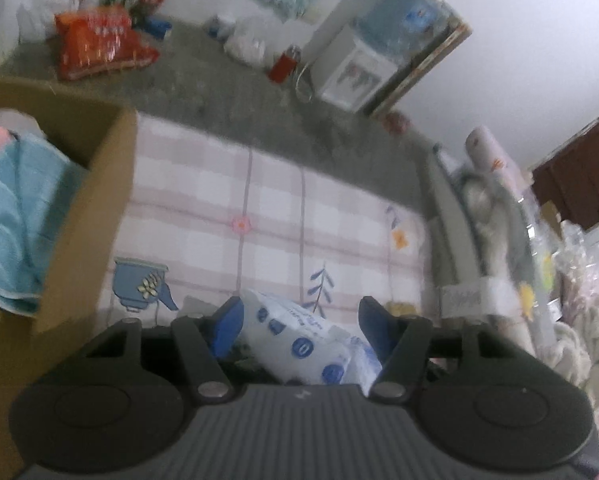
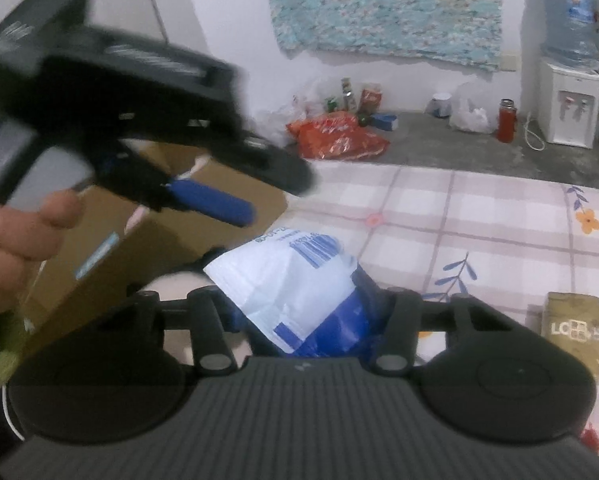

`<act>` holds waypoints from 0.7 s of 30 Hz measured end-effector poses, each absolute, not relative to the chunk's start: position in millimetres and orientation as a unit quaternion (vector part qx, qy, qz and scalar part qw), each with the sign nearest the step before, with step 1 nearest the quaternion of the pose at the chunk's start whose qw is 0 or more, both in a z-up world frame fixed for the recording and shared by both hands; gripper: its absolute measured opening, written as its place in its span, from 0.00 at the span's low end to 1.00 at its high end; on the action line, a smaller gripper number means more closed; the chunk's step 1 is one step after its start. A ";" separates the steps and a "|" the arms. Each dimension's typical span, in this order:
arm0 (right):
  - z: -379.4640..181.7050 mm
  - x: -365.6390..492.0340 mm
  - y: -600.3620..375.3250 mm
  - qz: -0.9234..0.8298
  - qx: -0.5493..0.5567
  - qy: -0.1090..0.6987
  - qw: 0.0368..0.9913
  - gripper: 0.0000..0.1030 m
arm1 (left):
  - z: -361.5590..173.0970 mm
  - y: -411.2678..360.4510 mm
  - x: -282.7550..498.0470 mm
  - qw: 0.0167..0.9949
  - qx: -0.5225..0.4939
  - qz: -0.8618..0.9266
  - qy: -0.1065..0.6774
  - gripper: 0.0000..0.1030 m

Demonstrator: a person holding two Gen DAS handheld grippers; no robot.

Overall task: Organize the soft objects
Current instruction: 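Grasp the blue-and-white wet-wipe pack with the right gripper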

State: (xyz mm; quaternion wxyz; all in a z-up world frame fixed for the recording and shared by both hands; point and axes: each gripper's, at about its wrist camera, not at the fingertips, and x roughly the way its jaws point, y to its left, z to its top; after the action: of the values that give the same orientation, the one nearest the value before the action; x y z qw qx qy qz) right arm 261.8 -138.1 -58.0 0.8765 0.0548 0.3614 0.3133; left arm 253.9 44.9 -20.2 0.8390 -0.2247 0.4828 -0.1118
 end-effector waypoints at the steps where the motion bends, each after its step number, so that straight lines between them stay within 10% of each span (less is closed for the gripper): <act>1: -54.9 262.9 -142.5 0.307 0.071 0.361 0.878 0.48 | -12.0 47.5 247.0 0.845 -0.224 -0.113 0.473 0.64; 21: -65.3 100.9 -267.3 0.224 0.476 0.348 0.776 0.47 | 34.5 51.9 36.9 0.873 -0.161 -0.200 0.415 0.75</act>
State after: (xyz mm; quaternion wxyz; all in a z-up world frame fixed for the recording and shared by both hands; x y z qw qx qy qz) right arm 100.9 -267.3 -65.3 0.7758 0.4762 0.3483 0.2238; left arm 36.9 51.9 34.5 0.8730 -0.1611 0.4148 -0.1996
